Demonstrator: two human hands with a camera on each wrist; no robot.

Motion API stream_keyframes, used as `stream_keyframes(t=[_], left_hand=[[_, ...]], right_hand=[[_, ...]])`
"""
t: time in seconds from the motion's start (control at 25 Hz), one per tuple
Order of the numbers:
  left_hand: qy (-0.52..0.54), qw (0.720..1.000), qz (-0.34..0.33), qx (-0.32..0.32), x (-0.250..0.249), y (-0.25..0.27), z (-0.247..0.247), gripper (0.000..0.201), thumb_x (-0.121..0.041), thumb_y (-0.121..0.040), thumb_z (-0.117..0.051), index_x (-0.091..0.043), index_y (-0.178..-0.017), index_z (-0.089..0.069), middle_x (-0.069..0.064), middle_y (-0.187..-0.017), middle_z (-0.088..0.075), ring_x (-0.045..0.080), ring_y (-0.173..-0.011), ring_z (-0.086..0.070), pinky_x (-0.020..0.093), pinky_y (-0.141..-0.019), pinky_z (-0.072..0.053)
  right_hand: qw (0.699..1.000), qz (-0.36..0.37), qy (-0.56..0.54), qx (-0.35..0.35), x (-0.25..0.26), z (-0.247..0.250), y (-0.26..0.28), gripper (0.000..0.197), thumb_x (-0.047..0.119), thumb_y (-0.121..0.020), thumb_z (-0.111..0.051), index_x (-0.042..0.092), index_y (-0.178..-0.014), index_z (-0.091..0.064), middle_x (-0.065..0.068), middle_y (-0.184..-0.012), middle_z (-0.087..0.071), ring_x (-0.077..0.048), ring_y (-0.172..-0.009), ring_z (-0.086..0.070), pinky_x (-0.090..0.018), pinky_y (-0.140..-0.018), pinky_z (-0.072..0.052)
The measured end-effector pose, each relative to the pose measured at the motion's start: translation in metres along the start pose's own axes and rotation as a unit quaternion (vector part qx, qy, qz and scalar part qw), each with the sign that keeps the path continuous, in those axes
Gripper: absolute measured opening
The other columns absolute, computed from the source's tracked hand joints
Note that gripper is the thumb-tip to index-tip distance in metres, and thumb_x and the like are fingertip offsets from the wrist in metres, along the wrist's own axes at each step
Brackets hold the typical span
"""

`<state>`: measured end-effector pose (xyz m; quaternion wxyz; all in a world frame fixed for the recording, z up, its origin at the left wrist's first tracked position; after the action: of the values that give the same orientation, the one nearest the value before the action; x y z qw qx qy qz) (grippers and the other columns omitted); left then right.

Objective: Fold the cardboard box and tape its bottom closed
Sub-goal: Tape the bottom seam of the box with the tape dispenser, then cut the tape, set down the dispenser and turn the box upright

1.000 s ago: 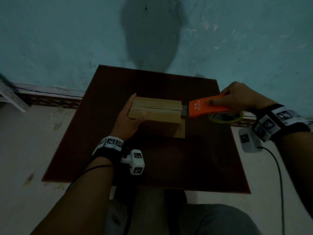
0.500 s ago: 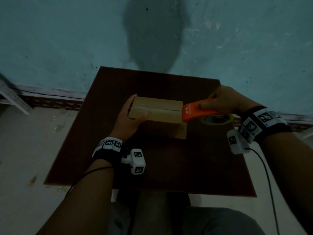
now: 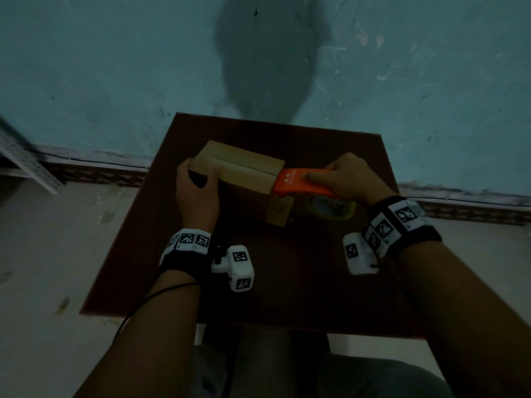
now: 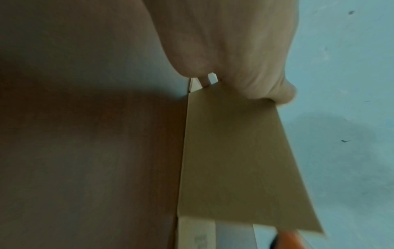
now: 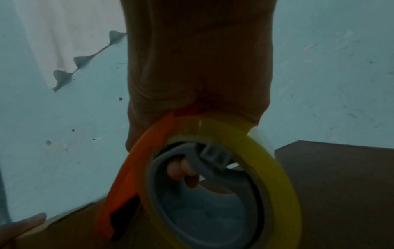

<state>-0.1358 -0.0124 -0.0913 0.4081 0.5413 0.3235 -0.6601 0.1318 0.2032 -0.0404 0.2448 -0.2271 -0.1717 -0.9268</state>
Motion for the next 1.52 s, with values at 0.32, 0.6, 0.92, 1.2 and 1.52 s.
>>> stream_keyframes(t=[0.32, 0.6, 0.92, 1.2, 1.52], left_hand=[[-0.212, 0.969, -0.097, 0.082, -0.026, 0.019, -0.042, 0.092, -0.073, -0.083, -0.072, -0.035, -0.162, -0.044, 0.008, -0.179, 0.025, 0.043, -0.162, 0.027, 0.057, -0.131, 0.0], [-0.317, 0.936, -0.117, 0.095, -0.027, 0.018, -0.058, 0.103, -0.074, -0.091, -0.063, -0.02, -0.17, -0.028, 0.006, -0.182, -0.014, 0.041, -0.167, 0.009, 0.065, -0.132, -0.01], [-0.331, 0.924, -0.176, 0.08, -0.032, 0.025, -0.065, 0.08, -0.056, -0.101, -0.062, -0.015, -0.166, -0.039, 0.006, -0.179, -0.025, 0.037, -0.167, -0.005, 0.054, -0.132, -0.022], [-0.417, 0.884, -0.183, 0.106, -0.028, 0.033, -0.075, 0.093, -0.04, -0.098, -0.071, -0.011, -0.171, -0.021, 0.008, -0.182, -0.014, 0.038, -0.167, 0.001, 0.066, -0.126, -0.029], [-0.401, 0.888, -0.186, 0.131, -0.028, 0.024, -0.077, 0.102, -0.045, -0.092, -0.077, -0.011, -0.171, -0.021, 0.008, -0.182, -0.011, 0.039, -0.167, 0.0, 0.067, -0.127, -0.027]], right_hand=[[0.995, -0.046, -0.086, 0.032, 0.012, -0.053, 0.008, 0.051, 0.061, -0.095, -0.07, 0.013, -0.08, -0.076, -0.005, -0.074, -0.07, -0.014, -0.066, -0.065, -0.031, -0.06, -0.05], [0.985, -0.098, -0.117, 0.076, 0.014, -0.072, 0.013, 0.052, 0.065, -0.095, -0.067, 0.013, -0.094, -0.071, -0.008, -0.091, -0.072, -0.016, -0.075, -0.067, -0.029, -0.06, -0.046], [0.981, -0.131, -0.138, 0.025, 0.016, -0.075, 0.017, 0.067, 0.077, -0.077, -0.077, 0.015, -0.102, -0.068, -0.007, -0.098, -0.073, -0.023, -0.086, -0.074, -0.042, -0.081, -0.063], [0.988, -0.149, -0.035, 0.008, 0.027, -0.079, 0.022, 0.063, 0.074, -0.074, -0.081, 0.019, -0.097, -0.061, -0.004, -0.098, -0.066, -0.022, -0.087, -0.067, -0.043, -0.083, -0.06], [0.988, -0.141, 0.044, -0.054, 0.028, -0.045, 0.017, 0.047, 0.065, -0.092, -0.069, 0.02, -0.102, -0.058, -0.002, -0.083, -0.054, -0.025, -0.09, -0.065, -0.042, -0.078, -0.054]])
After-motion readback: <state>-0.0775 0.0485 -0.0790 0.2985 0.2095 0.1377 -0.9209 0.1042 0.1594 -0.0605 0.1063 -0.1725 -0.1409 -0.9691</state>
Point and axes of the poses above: each hand's wrist, its own y-axis away from the middle knuckle, its own z-axis out of the back of the hand, x = y × z, the point moved 10 cm from there along -y, towards the middle knuckle
